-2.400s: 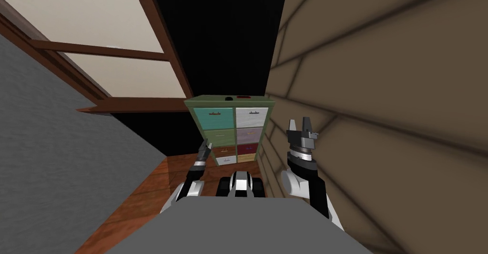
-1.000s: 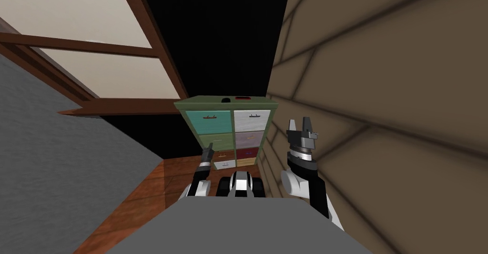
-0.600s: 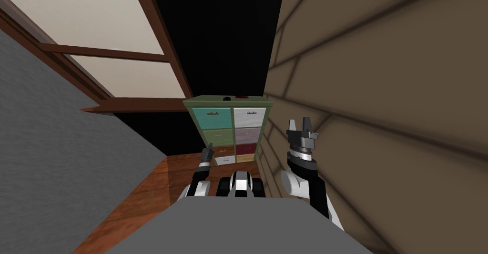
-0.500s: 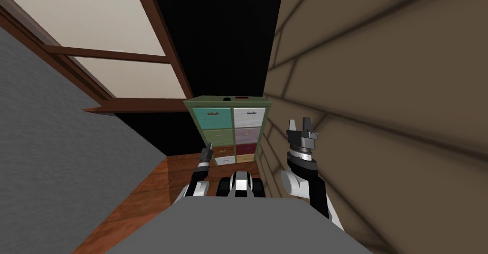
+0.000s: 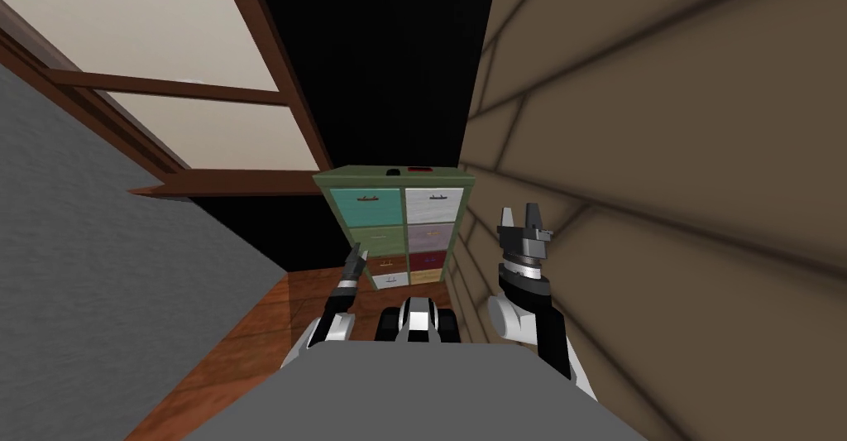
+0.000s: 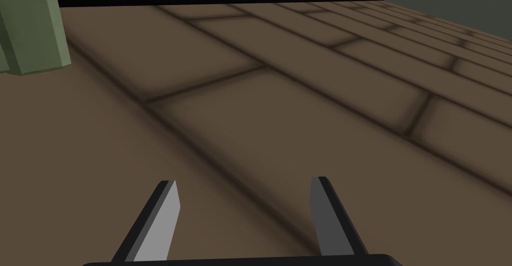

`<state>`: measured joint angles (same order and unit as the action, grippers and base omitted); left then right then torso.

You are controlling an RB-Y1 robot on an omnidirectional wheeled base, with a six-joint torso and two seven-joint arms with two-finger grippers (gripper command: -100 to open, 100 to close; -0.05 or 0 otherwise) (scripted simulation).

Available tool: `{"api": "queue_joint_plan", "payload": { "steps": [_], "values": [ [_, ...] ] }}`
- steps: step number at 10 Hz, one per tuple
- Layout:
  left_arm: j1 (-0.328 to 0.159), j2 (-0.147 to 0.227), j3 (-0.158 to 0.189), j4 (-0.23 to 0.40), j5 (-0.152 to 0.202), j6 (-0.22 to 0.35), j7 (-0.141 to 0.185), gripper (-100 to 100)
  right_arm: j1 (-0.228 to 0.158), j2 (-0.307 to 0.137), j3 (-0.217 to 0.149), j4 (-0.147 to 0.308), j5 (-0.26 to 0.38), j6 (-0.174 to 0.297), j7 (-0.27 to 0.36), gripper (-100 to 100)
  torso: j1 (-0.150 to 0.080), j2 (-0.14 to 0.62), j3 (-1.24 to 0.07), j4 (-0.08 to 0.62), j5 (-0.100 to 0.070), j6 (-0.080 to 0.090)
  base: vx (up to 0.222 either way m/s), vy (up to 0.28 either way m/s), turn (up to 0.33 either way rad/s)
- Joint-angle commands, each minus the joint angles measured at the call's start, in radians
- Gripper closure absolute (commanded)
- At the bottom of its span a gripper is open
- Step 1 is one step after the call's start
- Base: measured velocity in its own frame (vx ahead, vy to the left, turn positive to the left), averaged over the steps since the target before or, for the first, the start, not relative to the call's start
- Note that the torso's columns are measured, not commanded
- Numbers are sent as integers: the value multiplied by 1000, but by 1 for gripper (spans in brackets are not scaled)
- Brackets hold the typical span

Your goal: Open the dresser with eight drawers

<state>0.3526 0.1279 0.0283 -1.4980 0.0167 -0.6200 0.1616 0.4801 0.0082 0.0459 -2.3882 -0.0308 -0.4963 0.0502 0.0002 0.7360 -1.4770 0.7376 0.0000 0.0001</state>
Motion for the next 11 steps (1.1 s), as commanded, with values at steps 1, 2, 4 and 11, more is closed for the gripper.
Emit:
{"api": "queue_joint_plan", "payload": {
  "steps": [1,2,4,11],
  "values": [
    [-11,-34,6,-10,7,31,3,-100,0,0,0,0,0,0,0,0,-1,-1,-1,-1,0,0,147,11,0],
    [-12,-50,6,-10,7,32,3,-100,0,0,0,0,0,0,0,0,-1,-1,-1,-1,0,0,103,8,0],
    [-13,-86,6,-11,7,35,4,-100,0,0,0,0,0,0,0,0,-1,7,4,2,0,0,23,1,0],
    [-16,-93,8,-24,8,53,4,100,0,0,0,0,0,0,0,0,-1,6,3,1,0,0,11,1,1]
  ]
}}
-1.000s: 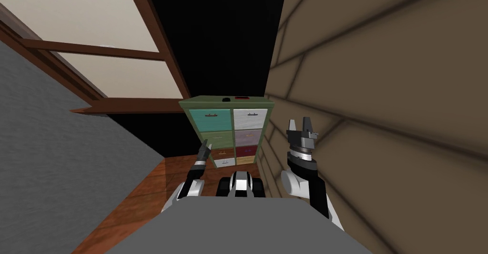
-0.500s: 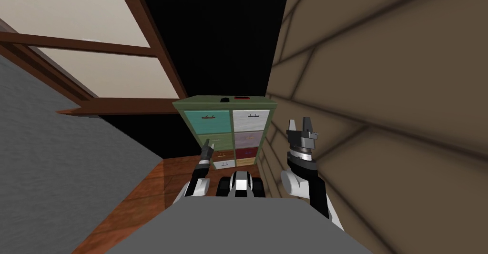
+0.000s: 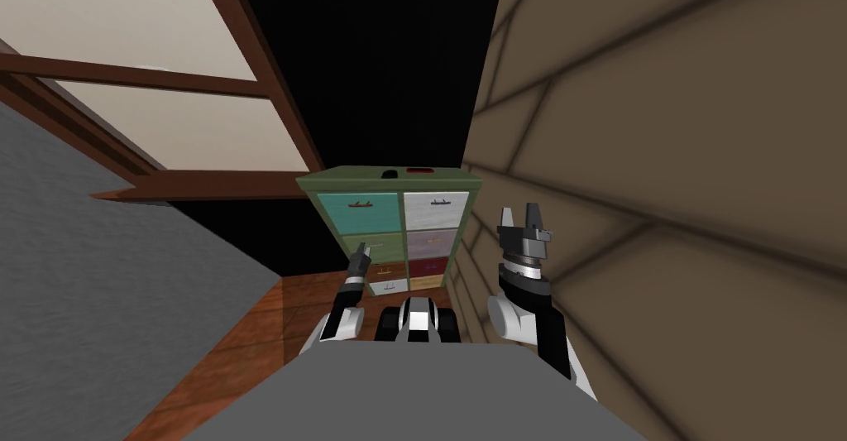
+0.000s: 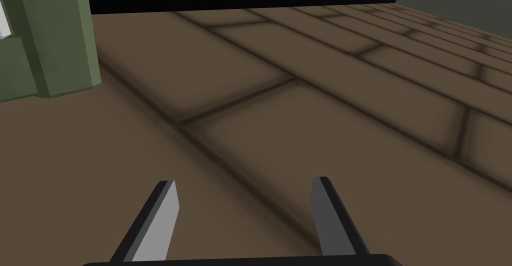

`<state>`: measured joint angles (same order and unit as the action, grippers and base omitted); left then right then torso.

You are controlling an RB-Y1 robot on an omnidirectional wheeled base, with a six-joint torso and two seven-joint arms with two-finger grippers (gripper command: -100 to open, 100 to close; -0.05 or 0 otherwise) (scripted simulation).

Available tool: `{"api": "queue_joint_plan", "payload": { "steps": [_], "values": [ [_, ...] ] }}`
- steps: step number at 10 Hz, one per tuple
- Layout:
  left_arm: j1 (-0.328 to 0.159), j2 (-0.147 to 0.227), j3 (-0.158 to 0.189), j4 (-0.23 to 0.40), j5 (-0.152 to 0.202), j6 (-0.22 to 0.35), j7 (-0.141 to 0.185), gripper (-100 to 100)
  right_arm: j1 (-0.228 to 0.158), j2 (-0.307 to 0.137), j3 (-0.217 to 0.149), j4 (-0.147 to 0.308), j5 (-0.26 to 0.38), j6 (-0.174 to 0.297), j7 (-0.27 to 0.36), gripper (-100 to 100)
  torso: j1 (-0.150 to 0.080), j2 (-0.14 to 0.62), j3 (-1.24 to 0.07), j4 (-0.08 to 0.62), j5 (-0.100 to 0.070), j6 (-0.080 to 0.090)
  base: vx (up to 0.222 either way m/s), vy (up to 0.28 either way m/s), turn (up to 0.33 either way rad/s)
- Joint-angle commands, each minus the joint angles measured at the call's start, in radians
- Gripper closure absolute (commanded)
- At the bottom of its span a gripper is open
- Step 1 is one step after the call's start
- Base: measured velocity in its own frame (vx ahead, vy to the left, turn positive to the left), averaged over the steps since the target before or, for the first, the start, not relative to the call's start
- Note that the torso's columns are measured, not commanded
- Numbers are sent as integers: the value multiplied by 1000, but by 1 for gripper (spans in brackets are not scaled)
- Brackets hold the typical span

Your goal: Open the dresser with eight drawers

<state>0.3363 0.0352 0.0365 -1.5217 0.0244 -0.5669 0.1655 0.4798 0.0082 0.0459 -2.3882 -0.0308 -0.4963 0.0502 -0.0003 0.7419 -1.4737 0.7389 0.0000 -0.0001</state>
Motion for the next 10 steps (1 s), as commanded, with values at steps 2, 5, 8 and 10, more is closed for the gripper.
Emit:
{"api": "queue_joint_plan", "payload": {
  "steps": [2,5,8,10],
  "values": [
    [21,5,-6,-35,-1,7,7,100,0,0,0,0,0,0,0,0,-1,3,1,1,0,0,-151,-39,16],
    [36,9,-8,-48,-2,19,10,100,0,0,0,0,0,0,0,0,-2,0,-1,3,-3,0,-134,-24,5],
    [70,14,-20,-82,-5,15,19,100,0,0,0,0,0,0,0,0,-2,2,1,1,-1,0,-168,-27,15],
    [85,17,-21,-107,-5,38,24,-100,0,0,0,0,0,0,0,0,0,0,0,3,-2,-1,-127,-5,-4]
  ]
}}
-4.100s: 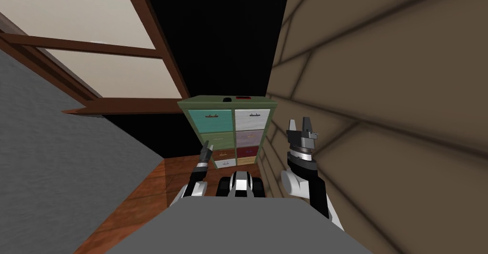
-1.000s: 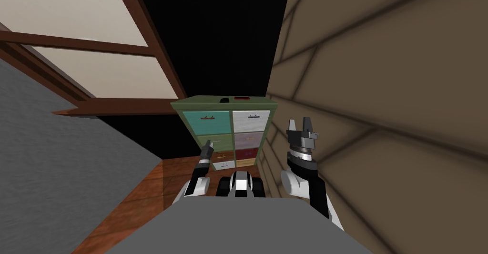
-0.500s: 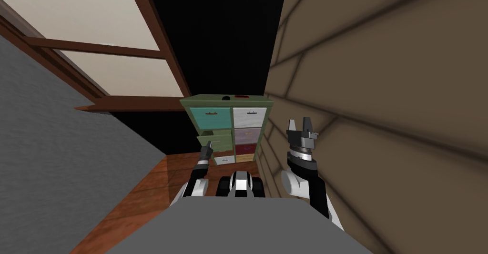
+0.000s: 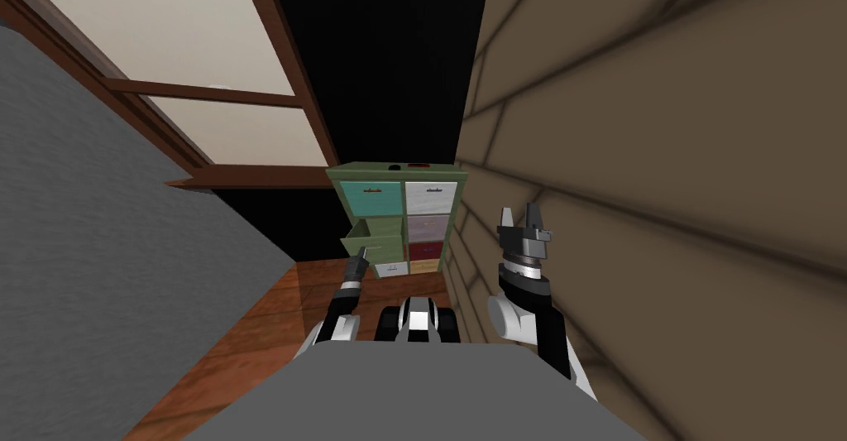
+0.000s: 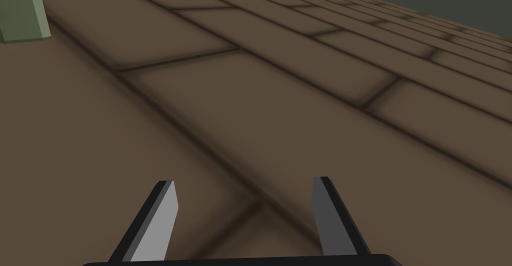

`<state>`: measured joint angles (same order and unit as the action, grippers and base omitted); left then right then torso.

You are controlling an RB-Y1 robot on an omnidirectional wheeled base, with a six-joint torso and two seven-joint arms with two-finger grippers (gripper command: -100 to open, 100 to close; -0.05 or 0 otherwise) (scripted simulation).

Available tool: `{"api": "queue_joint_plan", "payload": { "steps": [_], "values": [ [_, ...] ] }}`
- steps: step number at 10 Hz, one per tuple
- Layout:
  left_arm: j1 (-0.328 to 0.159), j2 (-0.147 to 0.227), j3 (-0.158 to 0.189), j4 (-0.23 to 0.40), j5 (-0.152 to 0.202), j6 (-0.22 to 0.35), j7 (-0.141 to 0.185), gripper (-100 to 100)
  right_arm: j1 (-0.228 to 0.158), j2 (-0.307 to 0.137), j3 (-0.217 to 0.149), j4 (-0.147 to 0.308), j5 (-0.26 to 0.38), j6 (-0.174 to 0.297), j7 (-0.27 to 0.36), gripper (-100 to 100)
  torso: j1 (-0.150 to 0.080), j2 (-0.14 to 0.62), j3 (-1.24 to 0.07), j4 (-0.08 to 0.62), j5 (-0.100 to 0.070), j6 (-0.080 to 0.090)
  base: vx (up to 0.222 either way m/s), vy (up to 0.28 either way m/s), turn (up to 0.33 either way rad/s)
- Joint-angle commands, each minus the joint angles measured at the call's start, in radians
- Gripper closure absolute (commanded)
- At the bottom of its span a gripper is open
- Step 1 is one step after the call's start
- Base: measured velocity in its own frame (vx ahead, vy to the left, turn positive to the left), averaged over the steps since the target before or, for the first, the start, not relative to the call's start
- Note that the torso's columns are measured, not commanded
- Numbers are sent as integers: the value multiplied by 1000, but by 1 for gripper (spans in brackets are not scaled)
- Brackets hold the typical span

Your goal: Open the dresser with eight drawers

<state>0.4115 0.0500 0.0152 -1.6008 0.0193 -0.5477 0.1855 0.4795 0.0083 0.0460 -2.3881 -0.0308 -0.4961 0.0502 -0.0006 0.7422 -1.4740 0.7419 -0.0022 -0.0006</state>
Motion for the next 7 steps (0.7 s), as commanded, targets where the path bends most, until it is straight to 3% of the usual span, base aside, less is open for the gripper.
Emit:
{"api": "queue_joint_plan", "payload": {
  "steps": [1,7],
  "values": [
    [19,5,1,-56,1,38,7,-100,0,0,0,0,0,0,0,0,0,-6,-3,-3,1,0,12,-9,-9],
    [76,22,5,-223,4,151,30,-100,0,0,0,0,0,0,0,0,1,-2,-1,-3,2,1,18,-9,-9]
  ]
}}
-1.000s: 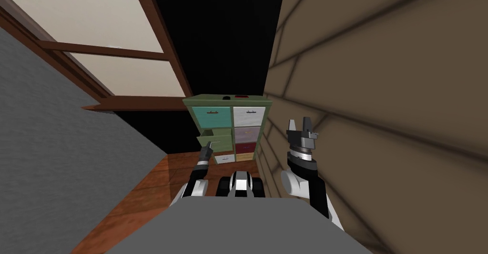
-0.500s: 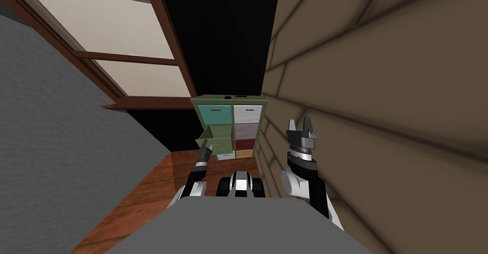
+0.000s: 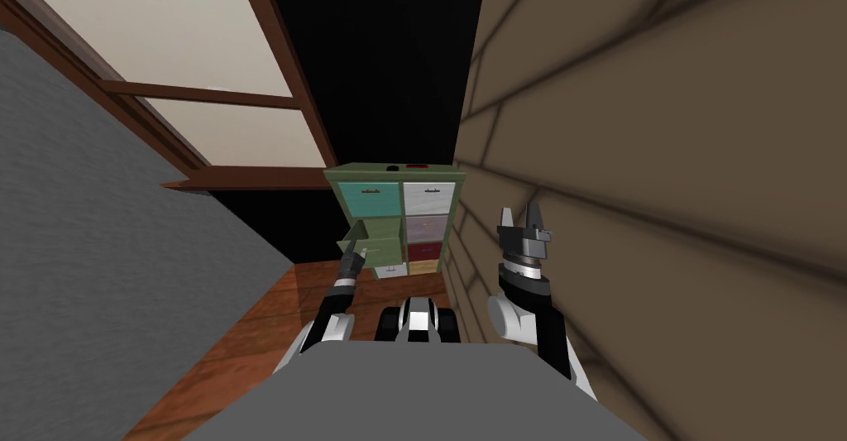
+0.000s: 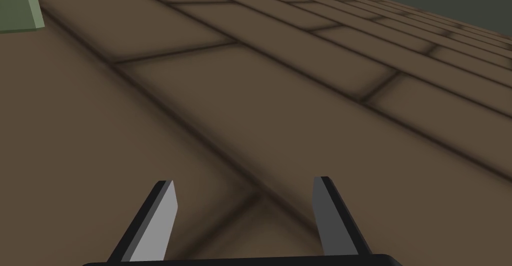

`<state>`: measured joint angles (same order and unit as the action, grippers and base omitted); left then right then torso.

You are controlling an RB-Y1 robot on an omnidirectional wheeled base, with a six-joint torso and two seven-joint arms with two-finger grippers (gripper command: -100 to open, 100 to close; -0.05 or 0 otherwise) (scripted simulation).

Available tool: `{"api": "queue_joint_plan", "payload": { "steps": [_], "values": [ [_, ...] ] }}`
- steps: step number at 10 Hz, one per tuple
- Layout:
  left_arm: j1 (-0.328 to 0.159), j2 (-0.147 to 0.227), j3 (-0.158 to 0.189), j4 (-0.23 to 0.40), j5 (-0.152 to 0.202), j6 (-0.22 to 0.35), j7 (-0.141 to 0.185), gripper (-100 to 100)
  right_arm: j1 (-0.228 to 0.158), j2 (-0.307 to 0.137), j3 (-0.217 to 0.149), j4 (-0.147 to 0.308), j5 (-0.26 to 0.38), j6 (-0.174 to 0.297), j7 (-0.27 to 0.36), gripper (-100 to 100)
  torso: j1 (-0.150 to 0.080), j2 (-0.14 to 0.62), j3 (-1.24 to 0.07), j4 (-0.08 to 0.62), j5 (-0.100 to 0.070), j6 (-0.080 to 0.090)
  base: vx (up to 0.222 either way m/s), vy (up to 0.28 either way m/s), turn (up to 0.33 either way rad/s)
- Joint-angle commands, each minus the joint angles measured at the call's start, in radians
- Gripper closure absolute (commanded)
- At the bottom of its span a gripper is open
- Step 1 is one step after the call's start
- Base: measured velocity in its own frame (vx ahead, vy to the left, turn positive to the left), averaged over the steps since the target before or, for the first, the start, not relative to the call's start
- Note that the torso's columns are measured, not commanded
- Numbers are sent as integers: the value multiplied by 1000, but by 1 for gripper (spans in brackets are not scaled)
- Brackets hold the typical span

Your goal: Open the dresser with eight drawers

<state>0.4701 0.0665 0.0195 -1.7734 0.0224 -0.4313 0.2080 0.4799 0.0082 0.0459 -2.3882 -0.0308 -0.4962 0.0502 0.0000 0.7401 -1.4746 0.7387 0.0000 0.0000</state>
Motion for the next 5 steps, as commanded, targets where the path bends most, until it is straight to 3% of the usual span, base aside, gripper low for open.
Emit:
{"api": "queue_joint_plan", "payload": {
  "steps": [1,3,4,5],
  "values": [
    [27,8,2,-75,2,54,11,-100,0,0,0,0,0,0,0,0,0,-1,-1,0,0,0,0,-12,-15],
    [37,11,2,-106,2,73,15,-100,0,0,0,0,0,0,0,0,-1,1,0,3,-3,-1,2,-8,-5],
    [40,10,-1,-84,2,65,13,-100,0,0,0,0,0,0,0,0,-2,3,1,5,-4,-1,6,-1,-1],
    [42,10,-1,-85,1,69,14,0,0,0,0,0,0,0,0,0,-2,3,1,3,-3,-1,0,0,0]
  ]
}}
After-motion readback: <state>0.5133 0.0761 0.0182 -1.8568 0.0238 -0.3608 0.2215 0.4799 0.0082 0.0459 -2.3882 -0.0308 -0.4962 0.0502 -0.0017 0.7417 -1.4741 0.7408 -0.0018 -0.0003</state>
